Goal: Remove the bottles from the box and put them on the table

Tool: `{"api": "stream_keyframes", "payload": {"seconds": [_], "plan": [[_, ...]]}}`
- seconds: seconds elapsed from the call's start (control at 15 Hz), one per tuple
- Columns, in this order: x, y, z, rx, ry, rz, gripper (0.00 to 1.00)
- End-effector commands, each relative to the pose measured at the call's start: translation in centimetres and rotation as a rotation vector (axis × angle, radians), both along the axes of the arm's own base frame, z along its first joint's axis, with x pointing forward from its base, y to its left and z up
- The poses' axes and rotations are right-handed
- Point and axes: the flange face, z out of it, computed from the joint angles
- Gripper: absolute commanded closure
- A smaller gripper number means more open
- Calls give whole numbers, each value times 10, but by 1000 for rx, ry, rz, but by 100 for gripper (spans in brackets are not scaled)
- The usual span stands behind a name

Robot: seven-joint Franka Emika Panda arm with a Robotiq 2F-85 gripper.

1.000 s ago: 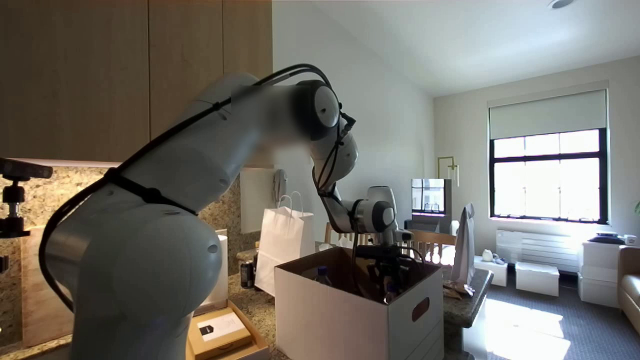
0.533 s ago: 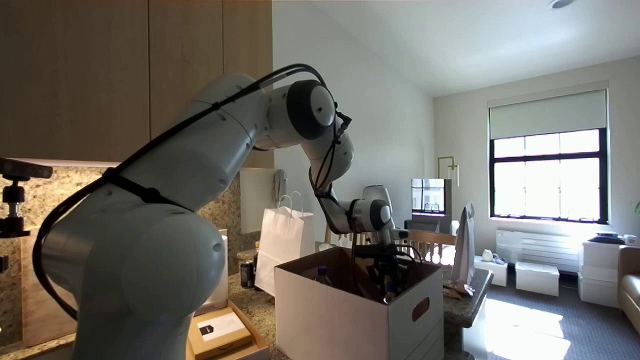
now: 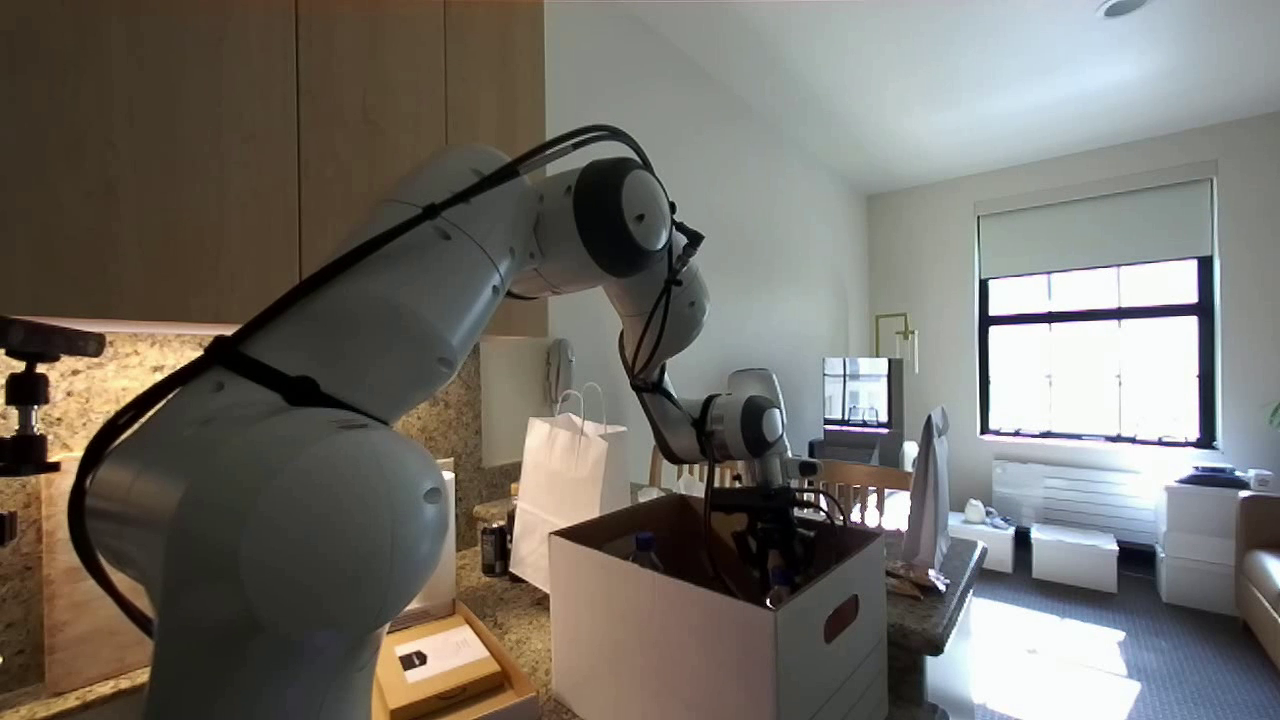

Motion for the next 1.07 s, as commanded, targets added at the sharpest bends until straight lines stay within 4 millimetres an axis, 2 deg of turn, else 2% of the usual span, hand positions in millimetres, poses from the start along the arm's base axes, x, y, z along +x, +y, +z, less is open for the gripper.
{"api": "stream_keyframes", "payload": {"seconds": [0.0, 0.13, 0.33, 0.53, 0.67, 0.8, 1.0], "plan": [[-9, 7, 31, 55, 82, 104, 78], [-16, 12, 51, 76, 124, 120, 78], [-42, 27, 89, 160, 230, 211, 78], [-71, 39, 144, 181, 245, 179, 78], [-91, 54, 182, 198, 280, 203, 78], [-113, 77, 219, 210, 311, 226, 78], [-148, 125, 264, 196, 322, 265, 78]]}}
